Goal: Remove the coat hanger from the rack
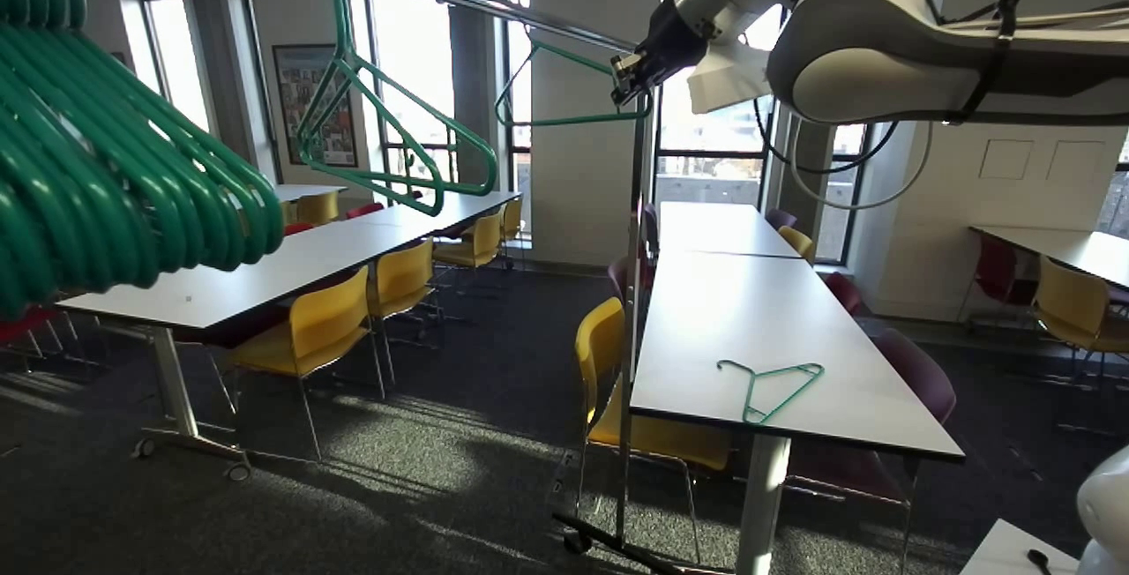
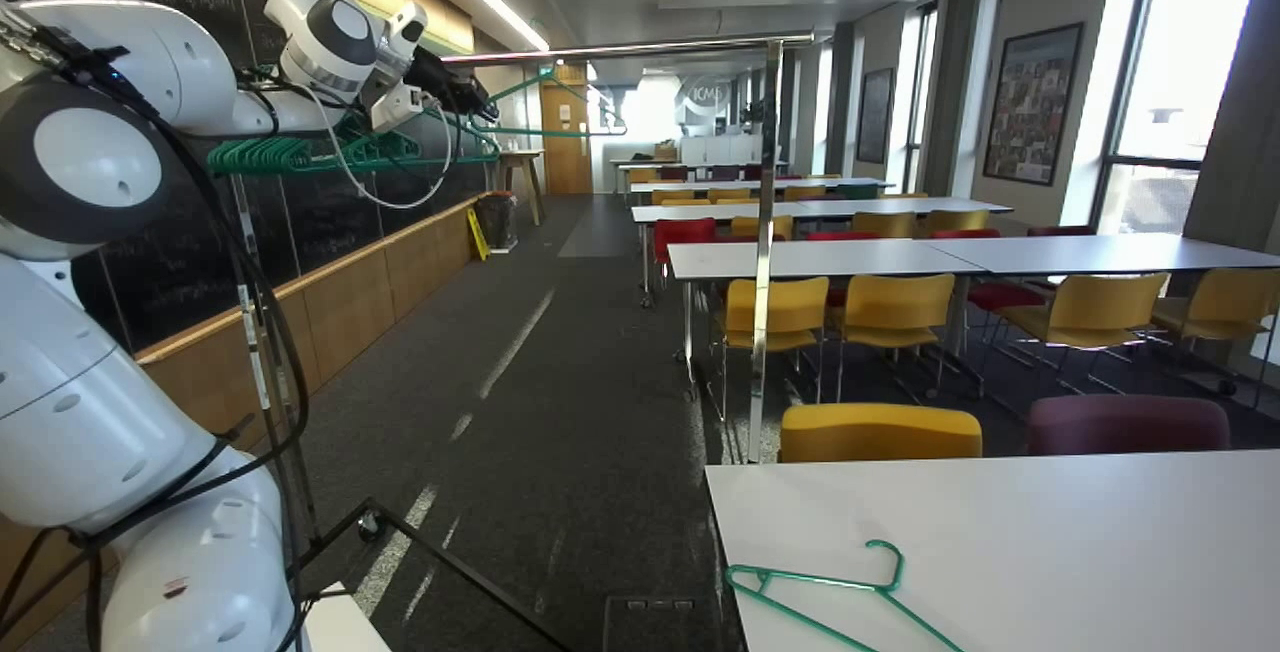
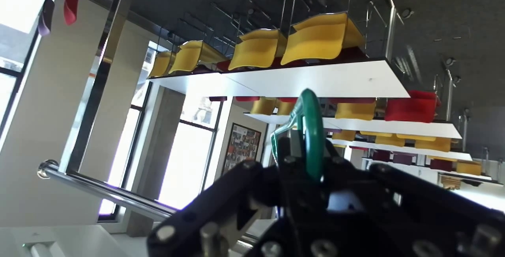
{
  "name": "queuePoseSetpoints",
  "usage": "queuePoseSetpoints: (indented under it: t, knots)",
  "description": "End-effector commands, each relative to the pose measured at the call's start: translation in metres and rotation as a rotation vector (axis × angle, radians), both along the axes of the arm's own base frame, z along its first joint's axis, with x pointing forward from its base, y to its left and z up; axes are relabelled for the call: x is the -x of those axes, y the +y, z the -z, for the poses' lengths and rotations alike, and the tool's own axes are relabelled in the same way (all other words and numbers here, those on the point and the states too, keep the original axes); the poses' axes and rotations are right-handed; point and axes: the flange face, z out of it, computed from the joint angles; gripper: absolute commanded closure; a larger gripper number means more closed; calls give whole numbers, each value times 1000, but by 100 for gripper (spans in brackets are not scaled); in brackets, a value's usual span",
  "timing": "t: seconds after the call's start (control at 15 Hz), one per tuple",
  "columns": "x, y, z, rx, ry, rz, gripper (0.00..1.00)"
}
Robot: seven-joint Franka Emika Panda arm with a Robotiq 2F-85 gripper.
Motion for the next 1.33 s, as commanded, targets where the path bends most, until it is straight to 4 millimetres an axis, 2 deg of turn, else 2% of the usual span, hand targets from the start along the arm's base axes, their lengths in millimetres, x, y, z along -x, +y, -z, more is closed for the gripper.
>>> queuePoseSetpoints:
  t: [0.0,0.27,0.47,0.67,0.93,1.27]
  knots:
    - [-24,-26,-15,79,33,18,98]
    - [-73,-69,-8,166,149,70,98]
    - [-100,-89,0,200,210,84,98]
    - [-112,-89,3,198,241,42,98]
    - [-116,-80,21,199,304,-38,98]
    - [-120,-80,-1,225,314,-82,98]
